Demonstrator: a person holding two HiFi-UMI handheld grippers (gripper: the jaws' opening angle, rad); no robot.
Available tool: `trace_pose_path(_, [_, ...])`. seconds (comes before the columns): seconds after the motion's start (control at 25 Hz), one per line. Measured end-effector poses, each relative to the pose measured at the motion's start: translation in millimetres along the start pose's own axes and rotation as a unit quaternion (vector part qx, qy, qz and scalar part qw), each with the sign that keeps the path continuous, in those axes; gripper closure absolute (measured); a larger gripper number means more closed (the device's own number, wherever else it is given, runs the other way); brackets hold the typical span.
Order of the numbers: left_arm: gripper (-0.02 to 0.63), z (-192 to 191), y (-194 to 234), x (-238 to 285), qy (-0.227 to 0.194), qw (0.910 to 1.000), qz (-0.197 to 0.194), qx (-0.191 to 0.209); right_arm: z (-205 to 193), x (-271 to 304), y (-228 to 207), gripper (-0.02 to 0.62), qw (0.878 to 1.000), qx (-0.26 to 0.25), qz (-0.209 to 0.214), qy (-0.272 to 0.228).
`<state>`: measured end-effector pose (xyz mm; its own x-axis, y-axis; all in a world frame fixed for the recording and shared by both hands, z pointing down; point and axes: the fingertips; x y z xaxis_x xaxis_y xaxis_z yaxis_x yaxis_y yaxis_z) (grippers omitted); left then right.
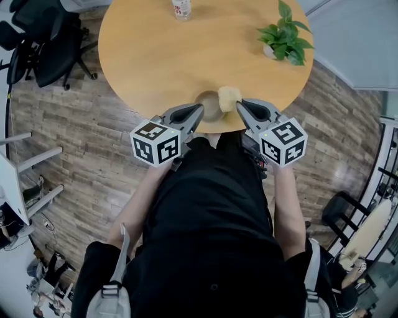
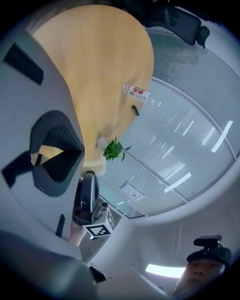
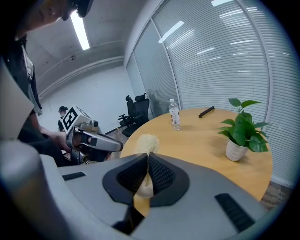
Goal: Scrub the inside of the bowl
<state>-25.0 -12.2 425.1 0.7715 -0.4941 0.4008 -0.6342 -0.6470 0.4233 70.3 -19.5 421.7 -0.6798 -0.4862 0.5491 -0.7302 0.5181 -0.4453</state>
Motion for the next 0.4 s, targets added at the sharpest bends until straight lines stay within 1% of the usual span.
trace_pose_path(0.4, [0.594, -2.2, -0.8, 3.2, 0.007, 1.0, -0.004, 0.002, -1.2, -1.2, -2.2, 0.572, 1.0, -0.008, 0.0, 0.004])
Point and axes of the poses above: the fingertips, and each gripper's own axes: x forward along the fingers, y to its left, z out of its top, and after that the axes turned 13 degrees about x, right-handed
